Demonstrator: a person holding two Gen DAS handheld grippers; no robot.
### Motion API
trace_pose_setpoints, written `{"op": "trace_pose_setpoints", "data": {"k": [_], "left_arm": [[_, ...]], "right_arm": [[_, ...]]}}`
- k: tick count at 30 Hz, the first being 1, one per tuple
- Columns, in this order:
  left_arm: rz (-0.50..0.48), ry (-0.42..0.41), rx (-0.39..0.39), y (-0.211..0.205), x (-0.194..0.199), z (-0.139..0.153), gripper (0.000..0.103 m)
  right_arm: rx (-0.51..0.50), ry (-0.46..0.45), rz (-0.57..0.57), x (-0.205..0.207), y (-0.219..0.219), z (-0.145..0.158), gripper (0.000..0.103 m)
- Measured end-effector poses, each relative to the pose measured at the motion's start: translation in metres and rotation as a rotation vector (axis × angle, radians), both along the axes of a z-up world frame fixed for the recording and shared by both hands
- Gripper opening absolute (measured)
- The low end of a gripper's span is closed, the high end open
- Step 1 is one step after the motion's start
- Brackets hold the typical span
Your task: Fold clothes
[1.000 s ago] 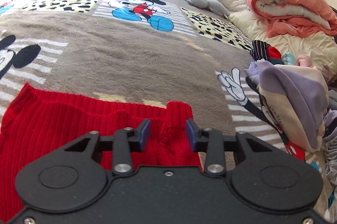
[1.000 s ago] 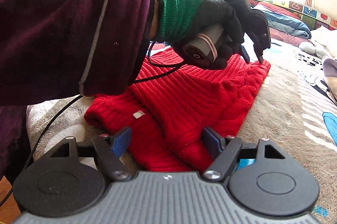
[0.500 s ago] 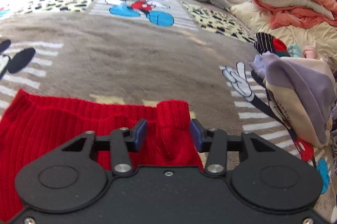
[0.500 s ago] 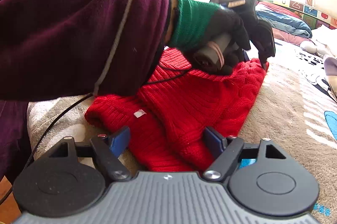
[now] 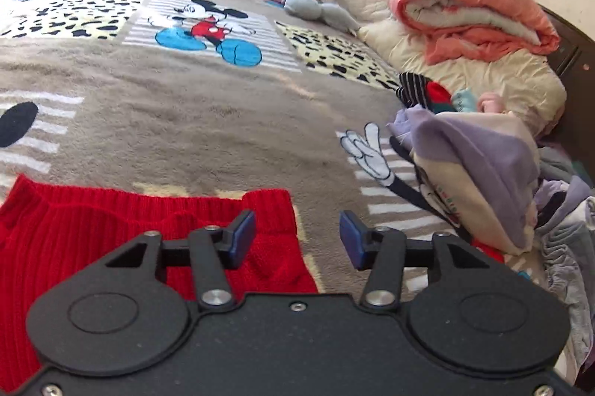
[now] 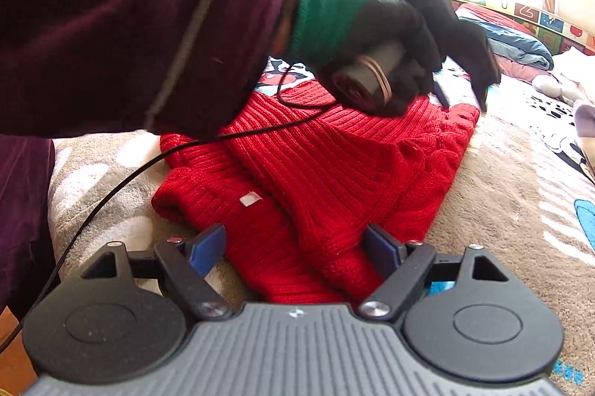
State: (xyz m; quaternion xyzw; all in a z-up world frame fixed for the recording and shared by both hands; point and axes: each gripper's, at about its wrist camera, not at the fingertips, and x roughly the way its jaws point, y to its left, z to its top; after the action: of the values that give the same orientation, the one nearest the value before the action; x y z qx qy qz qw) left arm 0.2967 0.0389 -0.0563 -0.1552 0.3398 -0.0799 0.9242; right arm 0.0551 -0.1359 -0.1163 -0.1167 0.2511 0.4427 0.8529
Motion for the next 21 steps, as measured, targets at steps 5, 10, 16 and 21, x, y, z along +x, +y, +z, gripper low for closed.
{"op": "trace_pose_setpoints", "data": {"k": [5, 10, 16, 21], "left_arm": [[0.07, -0.027, -0.025, 0.034, -0.085, 0.023, 0.049], [0.163, -0.058, -0.069, 0.064, -0.184, 0.027, 0.05], [0.395, -0.067, -0.182, 0.106, -0.258, 0.009, 0.05], [0.545, -0.024, -0.368, 0.144, -0.279, -0.018, 0.05]], "right_arm": [[-0.006, -0.015, 0.0, -0.004, -0.001, 0.003, 0.083], [0.056, -0.043, -0.03, -0.012, -0.016, 0.022, 0.078], [-0.047, -0.02, -0.061, -0.009, -0.005, 0.005, 0.08], [-0.076, -0.126, -0.035, -0.03, -0.003, 0.012, 0.078]]}}
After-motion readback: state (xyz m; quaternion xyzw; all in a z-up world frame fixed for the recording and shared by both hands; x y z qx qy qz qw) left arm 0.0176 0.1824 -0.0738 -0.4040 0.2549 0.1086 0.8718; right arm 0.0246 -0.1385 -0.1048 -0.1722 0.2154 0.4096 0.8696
